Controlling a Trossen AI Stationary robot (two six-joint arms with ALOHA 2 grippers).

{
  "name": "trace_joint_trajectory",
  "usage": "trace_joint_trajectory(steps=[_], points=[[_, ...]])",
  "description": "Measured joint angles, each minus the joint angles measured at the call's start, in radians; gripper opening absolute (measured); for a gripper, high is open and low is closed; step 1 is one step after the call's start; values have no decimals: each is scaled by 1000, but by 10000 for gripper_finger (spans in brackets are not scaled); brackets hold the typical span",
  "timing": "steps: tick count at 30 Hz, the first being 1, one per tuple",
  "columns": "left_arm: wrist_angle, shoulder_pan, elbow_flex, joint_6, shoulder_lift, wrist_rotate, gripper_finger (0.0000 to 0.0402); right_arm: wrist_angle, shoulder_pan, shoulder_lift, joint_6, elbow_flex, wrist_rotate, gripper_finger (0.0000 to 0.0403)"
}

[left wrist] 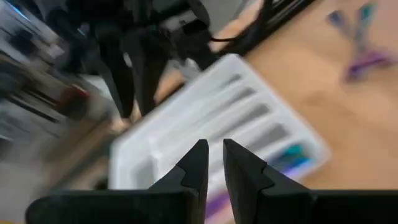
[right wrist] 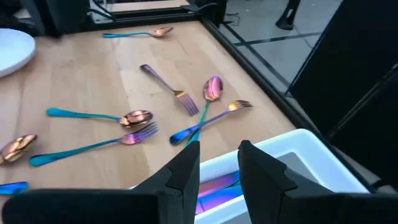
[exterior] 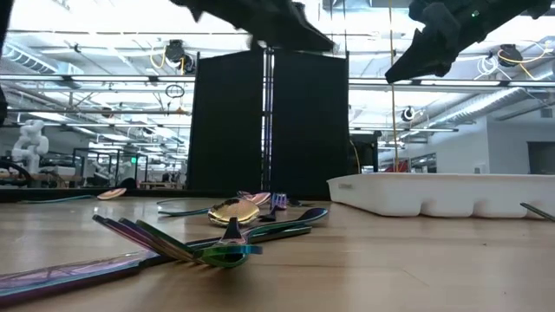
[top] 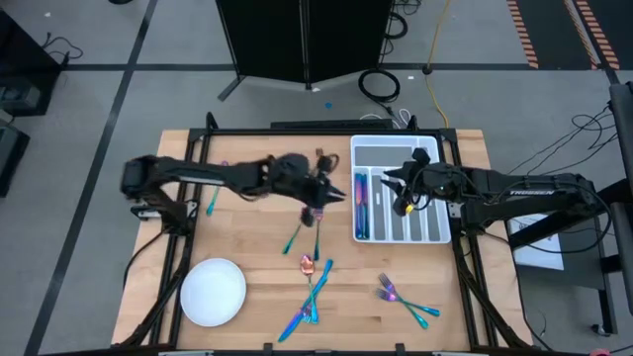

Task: Sort silverware
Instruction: Put the blue knife into the utensil organizer

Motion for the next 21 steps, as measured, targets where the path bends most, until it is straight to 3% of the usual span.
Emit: trace_joint_trajectory(steps=[4, 10, 17, 21], points=[[-153, 16, -65, -151, -132, 78, 52, -3, 21, 2, 21, 0, -24, 95], [-150, -34, -252, -312, -292, 48, 52, 3, 59, 40, 43, 0, -24, 95], [-138, -157, -341, -478, -316, 21, 52, 77, 91, 128, 43, 0, -26, 95], [-138, -245, -356, -560, -282, -109, 52, 123, 118, 215, 46, 0, -82, 95]])
